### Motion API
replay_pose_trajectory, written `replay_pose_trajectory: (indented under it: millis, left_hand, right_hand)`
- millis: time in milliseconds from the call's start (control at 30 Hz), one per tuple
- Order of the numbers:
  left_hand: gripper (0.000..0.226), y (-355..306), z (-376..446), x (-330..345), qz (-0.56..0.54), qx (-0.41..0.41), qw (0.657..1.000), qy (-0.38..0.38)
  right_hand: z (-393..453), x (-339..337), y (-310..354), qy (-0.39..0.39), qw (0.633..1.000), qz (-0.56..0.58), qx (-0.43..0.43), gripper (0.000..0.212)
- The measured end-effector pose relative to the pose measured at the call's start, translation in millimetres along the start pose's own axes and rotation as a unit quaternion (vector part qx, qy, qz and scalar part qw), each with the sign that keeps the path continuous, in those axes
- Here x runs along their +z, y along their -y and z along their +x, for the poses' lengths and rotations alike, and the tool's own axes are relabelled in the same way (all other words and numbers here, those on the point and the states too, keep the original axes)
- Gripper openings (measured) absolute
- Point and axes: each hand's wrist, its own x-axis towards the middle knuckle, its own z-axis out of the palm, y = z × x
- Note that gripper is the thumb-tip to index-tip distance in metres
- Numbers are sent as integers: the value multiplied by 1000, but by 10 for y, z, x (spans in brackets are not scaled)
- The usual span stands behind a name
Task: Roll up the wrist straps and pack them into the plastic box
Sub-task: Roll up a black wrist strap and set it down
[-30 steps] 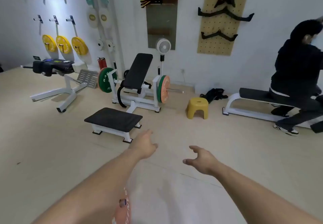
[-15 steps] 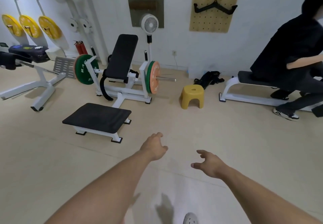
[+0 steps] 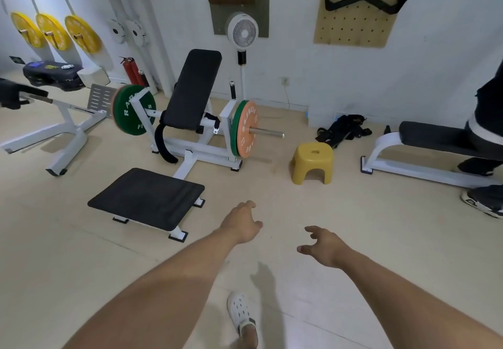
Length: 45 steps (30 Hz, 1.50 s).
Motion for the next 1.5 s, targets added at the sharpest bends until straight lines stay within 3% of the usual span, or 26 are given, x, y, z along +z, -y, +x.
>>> replay_pose_trajectory:
  millis: [467,767,1000,1133,1500]
  left_hand:
    - [60,146,2546,-754,-4,3,997,72]
    - [60,-743,3989,-885,20,53,993,105]
    - [58,-1426,4995,-1221,32,28,994,102]
    - [58,-1646,5566,-1366,25,6,996,83]
    - [59,-2115,7256,-1538,7,14,992,123]
  right_hand:
    - [2206,-901,991,-9,999,14,35,72]
    - [3272,-1834,787,15,996,19,81,73]
    - [4112,-2972,600,6,996,28,79,72]
    - [4607,-3540,543,-5,997,24,78,68]
    - [6021,-4394,710,30,994,15,106,66]
